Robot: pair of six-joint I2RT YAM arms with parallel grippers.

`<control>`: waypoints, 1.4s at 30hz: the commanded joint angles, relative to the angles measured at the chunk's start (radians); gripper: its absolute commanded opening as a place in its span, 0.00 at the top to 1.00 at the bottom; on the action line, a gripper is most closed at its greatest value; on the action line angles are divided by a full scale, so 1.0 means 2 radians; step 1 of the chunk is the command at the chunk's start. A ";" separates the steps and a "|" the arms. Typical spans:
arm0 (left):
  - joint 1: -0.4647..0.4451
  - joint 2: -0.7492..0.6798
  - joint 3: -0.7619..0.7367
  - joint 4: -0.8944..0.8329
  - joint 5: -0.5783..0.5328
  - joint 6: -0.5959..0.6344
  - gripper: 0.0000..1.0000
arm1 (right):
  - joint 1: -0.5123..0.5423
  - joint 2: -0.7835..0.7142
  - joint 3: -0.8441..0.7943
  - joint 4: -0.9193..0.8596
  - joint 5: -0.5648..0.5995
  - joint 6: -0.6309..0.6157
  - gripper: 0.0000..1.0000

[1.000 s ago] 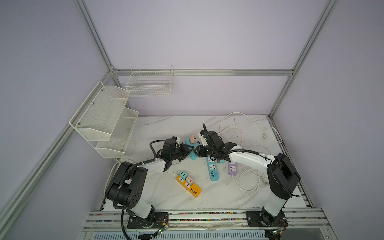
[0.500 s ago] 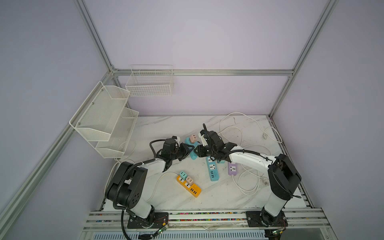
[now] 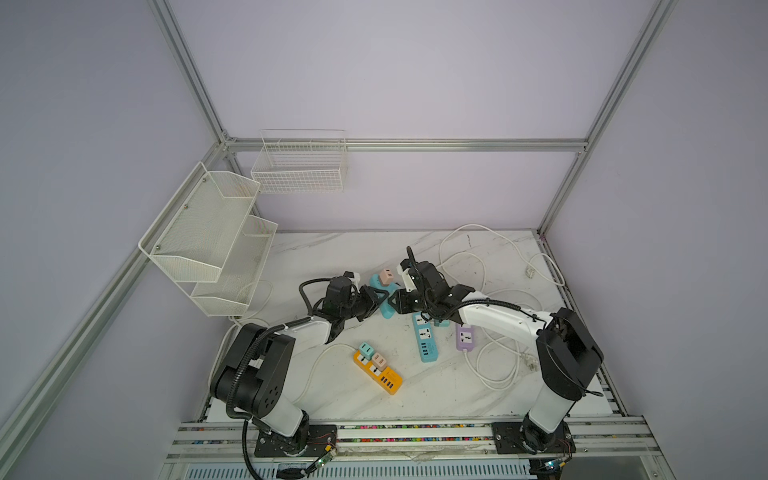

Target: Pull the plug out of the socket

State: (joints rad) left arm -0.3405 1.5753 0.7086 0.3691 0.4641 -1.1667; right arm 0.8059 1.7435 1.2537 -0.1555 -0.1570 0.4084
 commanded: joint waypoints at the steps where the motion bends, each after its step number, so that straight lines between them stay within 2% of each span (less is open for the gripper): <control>1: 0.008 -0.017 -0.013 0.007 -0.015 0.009 1.00 | 0.014 -0.008 0.024 -0.006 0.015 -0.030 0.74; 3: 0.008 -0.018 -0.014 0.007 -0.013 0.009 1.00 | -0.002 -0.018 0.006 0.004 0.018 -0.022 0.74; 7: 0.010 -0.023 -0.019 0.009 -0.014 0.009 1.00 | -0.040 -0.027 -0.020 0.028 -0.022 0.004 0.75; 16: 0.010 -0.023 -0.020 0.013 -0.013 0.010 1.00 | -0.017 -0.034 -0.024 0.041 -0.007 0.004 0.75; 21: 0.011 -0.026 -0.021 0.012 -0.010 0.012 1.00 | -0.055 -0.035 -0.044 0.054 -0.040 0.021 0.75; 22: 0.011 -0.027 -0.022 0.011 -0.012 0.012 1.00 | -0.055 -0.037 -0.043 0.051 -0.029 0.023 0.75; 24: 0.011 -0.027 -0.022 0.009 -0.014 0.014 1.00 | -0.041 -0.037 -0.033 0.051 -0.023 0.022 0.75; 30: 0.011 -0.029 -0.020 0.003 -0.018 0.015 1.00 | 0.020 -0.024 0.022 0.001 0.049 -0.029 0.74; 33: 0.011 -0.030 -0.020 0.003 -0.020 0.016 1.00 | 0.006 -0.029 0.007 0.006 0.044 -0.027 0.74; 38: 0.011 -0.034 -0.024 0.003 -0.020 0.016 1.00 | -0.053 -0.045 -0.040 0.057 -0.046 0.015 0.74; 42: 0.012 -0.032 -0.025 0.006 -0.020 0.016 1.00 | -0.036 -0.044 -0.025 0.040 -0.015 0.005 0.74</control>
State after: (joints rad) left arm -0.3401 1.5352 0.7063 0.3756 0.4568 -1.1595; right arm 0.7452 1.6978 1.1942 -0.0711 -0.2504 0.4328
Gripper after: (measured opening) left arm 0.309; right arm 0.302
